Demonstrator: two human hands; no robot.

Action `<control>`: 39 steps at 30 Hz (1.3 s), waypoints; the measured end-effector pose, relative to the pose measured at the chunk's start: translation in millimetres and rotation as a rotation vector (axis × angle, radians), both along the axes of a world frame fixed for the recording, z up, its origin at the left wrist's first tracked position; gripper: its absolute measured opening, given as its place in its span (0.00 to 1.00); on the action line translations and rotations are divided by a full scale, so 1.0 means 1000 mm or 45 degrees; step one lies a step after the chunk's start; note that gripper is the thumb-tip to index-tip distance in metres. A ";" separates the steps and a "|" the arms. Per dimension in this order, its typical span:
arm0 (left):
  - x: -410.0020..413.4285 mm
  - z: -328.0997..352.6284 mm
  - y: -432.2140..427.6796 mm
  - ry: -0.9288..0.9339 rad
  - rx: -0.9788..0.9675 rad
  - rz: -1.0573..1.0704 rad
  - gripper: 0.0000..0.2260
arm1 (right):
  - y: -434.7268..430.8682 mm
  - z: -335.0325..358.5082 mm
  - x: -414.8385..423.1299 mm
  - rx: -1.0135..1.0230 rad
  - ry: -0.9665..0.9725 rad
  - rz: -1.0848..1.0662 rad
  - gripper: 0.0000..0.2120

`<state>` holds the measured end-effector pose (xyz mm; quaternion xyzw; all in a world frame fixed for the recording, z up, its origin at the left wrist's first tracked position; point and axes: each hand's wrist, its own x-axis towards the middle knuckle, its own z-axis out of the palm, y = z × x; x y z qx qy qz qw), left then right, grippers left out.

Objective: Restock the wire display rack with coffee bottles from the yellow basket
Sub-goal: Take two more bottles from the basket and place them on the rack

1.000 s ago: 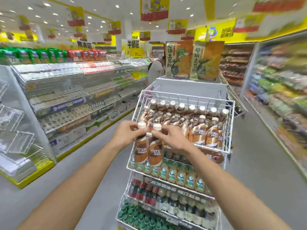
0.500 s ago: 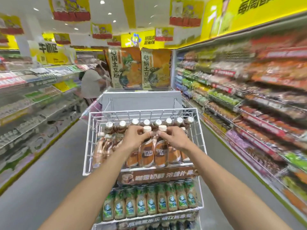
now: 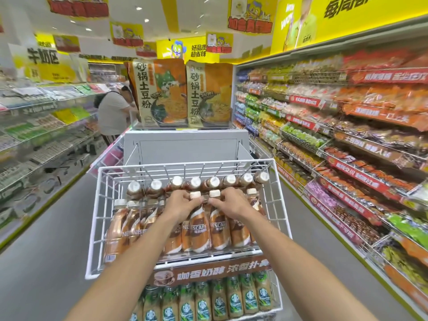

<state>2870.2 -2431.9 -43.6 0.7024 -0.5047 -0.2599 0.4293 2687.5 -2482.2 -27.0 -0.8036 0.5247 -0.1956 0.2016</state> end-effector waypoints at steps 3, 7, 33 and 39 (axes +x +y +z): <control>0.005 -0.007 -0.007 0.027 0.038 0.038 0.17 | -0.006 -0.003 0.005 0.025 0.028 -0.041 0.25; 0.010 -0.010 -0.016 0.021 0.041 0.055 0.23 | -0.009 -0.002 0.011 0.037 0.060 -0.133 0.24; -0.016 -0.014 -0.020 -0.262 0.021 0.292 0.25 | -0.002 0.004 0.010 0.045 0.053 -0.224 0.21; -0.026 -0.006 -0.018 -0.363 0.055 0.350 0.26 | -0.003 0.001 0.009 0.040 0.050 -0.210 0.22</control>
